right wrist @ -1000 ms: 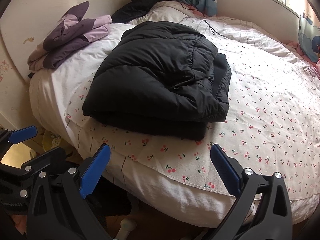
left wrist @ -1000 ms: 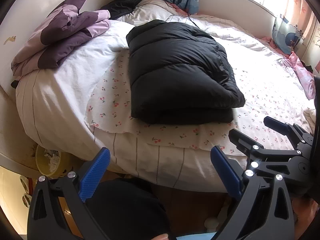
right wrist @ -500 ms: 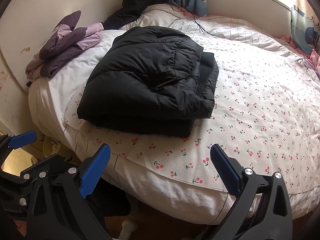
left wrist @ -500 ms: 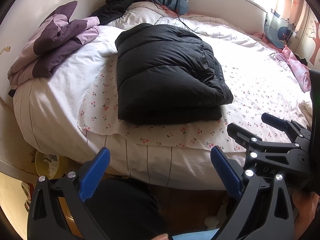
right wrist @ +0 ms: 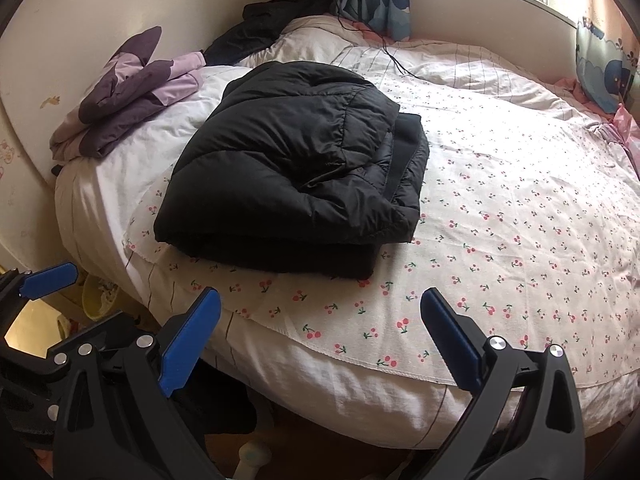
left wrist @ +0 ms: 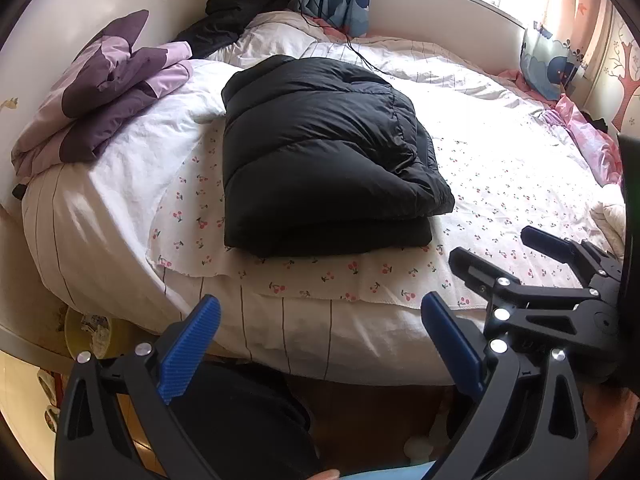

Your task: Fold large clothes

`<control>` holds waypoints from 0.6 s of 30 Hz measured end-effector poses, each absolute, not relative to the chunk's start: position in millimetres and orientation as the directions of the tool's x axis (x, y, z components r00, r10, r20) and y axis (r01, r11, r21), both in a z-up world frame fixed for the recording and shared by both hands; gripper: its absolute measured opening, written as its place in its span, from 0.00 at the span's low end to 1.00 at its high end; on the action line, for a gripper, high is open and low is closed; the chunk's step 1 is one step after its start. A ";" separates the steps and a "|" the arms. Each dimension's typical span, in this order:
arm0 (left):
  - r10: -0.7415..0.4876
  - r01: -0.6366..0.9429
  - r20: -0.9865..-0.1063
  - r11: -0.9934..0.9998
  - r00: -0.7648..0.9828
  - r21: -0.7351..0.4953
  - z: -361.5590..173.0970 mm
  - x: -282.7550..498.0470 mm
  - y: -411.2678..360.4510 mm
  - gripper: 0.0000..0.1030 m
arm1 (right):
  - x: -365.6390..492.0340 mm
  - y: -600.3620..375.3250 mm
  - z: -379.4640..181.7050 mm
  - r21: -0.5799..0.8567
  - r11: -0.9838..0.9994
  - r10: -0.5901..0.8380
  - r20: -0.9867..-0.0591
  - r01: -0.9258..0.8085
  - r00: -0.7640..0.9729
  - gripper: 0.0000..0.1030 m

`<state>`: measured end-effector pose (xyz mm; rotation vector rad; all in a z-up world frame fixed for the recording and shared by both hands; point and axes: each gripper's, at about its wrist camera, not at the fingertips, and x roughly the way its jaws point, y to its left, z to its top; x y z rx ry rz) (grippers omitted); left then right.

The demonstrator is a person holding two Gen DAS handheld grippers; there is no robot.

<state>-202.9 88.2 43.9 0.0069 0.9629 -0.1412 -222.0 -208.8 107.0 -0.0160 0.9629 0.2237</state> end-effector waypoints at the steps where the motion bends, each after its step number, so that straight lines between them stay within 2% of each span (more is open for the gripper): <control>1: -0.116 0.124 -0.818 0.991 0.563 -0.055 43.4 -202.7 87.3 0.93 | -221.7 -209.6 106.8 0.084 0.977 0.179 -0.815 -0.193 0.551 0.94; 18: -0.078 0.108 -0.812 0.994 0.579 -0.019 34.2 -189.7 82.1 0.93 | -211.5 -220.1 91.0 0.071 0.984 0.150 -0.827 -0.164 0.542 0.94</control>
